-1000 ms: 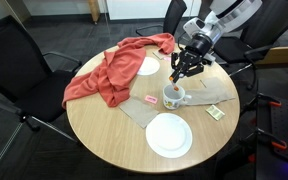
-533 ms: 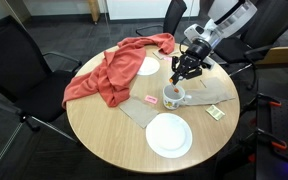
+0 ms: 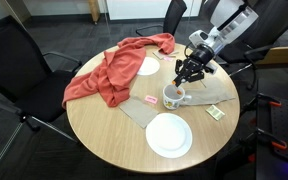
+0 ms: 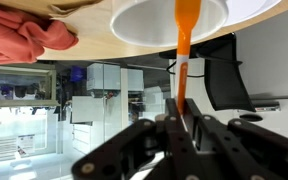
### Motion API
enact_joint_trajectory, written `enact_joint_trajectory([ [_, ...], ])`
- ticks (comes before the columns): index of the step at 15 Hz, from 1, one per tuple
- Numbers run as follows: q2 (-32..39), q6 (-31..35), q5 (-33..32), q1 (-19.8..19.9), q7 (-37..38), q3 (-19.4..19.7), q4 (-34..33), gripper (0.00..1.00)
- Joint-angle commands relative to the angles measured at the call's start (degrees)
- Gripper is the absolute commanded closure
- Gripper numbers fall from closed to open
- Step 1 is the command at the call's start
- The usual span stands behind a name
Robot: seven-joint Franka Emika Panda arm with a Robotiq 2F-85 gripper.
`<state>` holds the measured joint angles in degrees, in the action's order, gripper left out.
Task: Put the marker inside the mug cup
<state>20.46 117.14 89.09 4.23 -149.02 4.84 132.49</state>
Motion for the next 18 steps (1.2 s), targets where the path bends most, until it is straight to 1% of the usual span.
enact_joint_trajectory([
  [1,-1.7,0.2,0.73,0.05,0.09,0.89,1.42,0.56],
  [8,-4.15,-0.22,0.89,0.41,0.09,1.54,2.78,0.03],
  [9,-4.79,-0.33,0.8,0.56,0.09,1.63,3.13,0.0],
  [12,-6.58,-0.66,0.17,0.91,0.09,1.86,4.53,0.0],
  [13,-3.17,-0.12,-0.07,0.52,0.1,1.52,1.71,0.0],
  [18,-2.86,-0.12,-0.08,0.51,0.1,1.54,1.86,0.0],
])
